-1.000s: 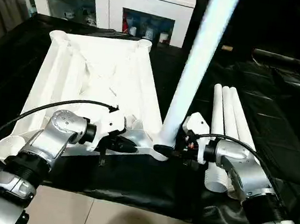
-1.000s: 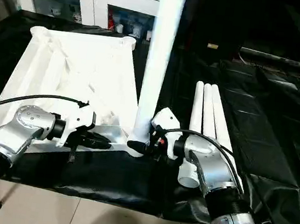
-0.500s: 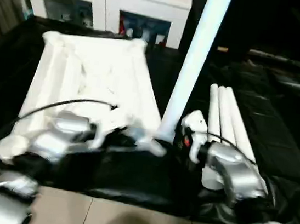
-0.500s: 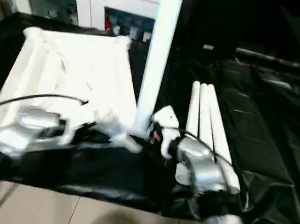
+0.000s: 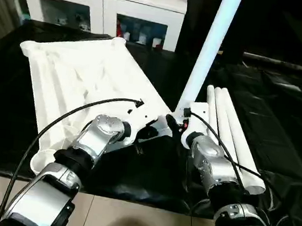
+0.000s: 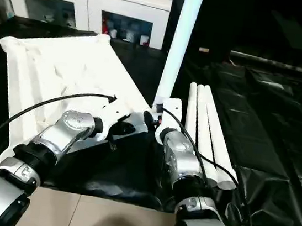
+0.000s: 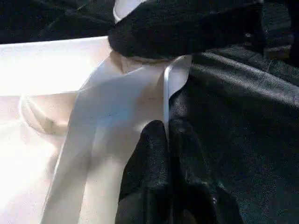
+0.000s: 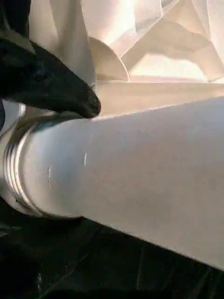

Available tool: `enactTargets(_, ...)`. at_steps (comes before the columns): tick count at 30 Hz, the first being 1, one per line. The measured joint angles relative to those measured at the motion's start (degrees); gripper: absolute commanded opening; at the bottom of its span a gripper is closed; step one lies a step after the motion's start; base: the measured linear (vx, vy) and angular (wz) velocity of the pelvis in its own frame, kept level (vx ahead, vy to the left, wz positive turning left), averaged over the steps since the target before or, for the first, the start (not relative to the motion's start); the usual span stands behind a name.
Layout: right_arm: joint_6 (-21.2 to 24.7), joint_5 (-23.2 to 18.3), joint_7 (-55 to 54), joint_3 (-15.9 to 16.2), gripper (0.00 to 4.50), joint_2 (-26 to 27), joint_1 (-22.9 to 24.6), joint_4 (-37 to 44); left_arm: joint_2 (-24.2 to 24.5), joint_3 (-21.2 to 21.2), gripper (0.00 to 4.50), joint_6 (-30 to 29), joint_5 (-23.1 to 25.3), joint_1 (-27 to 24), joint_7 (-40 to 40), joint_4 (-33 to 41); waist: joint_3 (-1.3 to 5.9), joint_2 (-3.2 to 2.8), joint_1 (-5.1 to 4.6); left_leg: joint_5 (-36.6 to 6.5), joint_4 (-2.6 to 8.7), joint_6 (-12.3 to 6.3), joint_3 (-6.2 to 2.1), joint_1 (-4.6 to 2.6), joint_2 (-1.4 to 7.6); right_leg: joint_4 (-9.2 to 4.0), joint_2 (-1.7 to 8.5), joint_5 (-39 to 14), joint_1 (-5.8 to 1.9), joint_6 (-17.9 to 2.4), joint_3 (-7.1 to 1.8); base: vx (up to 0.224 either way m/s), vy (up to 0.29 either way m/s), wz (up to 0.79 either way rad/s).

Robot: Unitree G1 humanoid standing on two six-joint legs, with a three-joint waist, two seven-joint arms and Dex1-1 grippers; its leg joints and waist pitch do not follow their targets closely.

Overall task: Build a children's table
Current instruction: Rotate leg to tighten

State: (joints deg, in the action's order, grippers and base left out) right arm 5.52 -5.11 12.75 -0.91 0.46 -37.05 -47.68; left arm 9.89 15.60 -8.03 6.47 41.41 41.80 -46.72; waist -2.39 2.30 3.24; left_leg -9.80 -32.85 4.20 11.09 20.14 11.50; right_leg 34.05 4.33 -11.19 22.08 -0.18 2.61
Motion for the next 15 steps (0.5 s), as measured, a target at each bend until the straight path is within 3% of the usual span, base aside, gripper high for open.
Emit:
enactTargets(2, -0.1, 0.0, 2.1, 0.2, 3.92, -0.7, 0.0, 0.0, 0.4, 0.1, 0.00, 1.0, 0.0, 0.1, 0.5, -0.3, -0.01, -0.02, -0.02, 0.0, 0.01, 0.00, 0.00, 0.00, 0.01, 0.05, 0.00, 0.0, 0.02, 0.0, 0.02, 0.000, 0.000, 0.00)
enactTargets(6, 0.1, 0.0, 10.2, 2.3, 3.92, -4.6, 0.6, 1.5, 2.3, 0.2, 0.00, 2.9, -0.1, 0.0, 3.5, -0.2, -0.03, -0.03, 0.04, 0.0, 0.30, -0.01, 0.01, 0.06, 0.01, 0.08, -0.02, 0.2, 0.21, 0.0, 0.06, 0.000, 0.000, 0.00)
enactTargets(15, 0.5, 0.5, 32.6, 9.4, 3.92, -15.7, 5.3, 12.7, 10.2, -0.1, 0.00, 8.5, -4.1, -3.8, 19.0, 5.0, -0.04, -0.32, 0.47, 0.0, 0.31, -0.01, 0.10, 0.83, 0.27, 0.44, -0.18, 0.6, 1.10, -0.1, 0.18, 0.012, -0.002, 0.00)
